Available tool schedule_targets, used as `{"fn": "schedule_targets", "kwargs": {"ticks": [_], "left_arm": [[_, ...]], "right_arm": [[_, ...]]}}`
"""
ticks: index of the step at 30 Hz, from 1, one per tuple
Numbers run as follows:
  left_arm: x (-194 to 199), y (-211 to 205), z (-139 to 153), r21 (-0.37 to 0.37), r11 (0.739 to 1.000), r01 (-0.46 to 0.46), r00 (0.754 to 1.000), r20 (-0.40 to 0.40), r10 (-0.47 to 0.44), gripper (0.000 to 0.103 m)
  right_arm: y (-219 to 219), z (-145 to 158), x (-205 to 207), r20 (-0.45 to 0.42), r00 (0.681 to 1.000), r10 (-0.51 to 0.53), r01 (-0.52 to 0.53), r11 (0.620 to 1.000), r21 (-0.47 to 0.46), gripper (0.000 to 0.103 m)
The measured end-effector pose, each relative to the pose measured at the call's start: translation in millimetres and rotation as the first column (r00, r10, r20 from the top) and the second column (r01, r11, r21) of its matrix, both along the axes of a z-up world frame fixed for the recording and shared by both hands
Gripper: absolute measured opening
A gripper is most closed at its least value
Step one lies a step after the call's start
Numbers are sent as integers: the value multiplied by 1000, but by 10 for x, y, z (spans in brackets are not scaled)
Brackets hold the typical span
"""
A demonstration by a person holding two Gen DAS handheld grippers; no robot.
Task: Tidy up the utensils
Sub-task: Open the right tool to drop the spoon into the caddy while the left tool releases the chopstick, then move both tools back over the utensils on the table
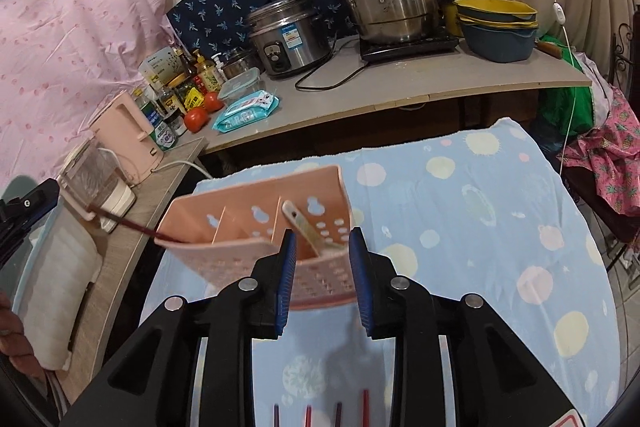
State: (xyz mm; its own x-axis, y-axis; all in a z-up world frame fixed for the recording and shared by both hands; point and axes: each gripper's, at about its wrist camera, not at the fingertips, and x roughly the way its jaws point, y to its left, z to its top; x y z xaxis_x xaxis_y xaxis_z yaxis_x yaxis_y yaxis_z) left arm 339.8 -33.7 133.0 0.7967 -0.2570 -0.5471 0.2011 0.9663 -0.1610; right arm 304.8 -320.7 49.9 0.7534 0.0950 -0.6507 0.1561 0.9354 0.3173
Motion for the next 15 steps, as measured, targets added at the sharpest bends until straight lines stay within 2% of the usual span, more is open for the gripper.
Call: {"fn": "schedule_targets", "kwargs": {"ticks": [3,15], "left_arm": [[-220,61,-82,21,1000,-3,1000,-7,3,32],[-1086,307,-814,66,998,-12,987,-158,23,32]], "right_arm": [[42,-28,-284,-7,1000,0,0,1000,-16,27],[197,-481,-1496,-113,993,-22,17,999,-44,28]]}}
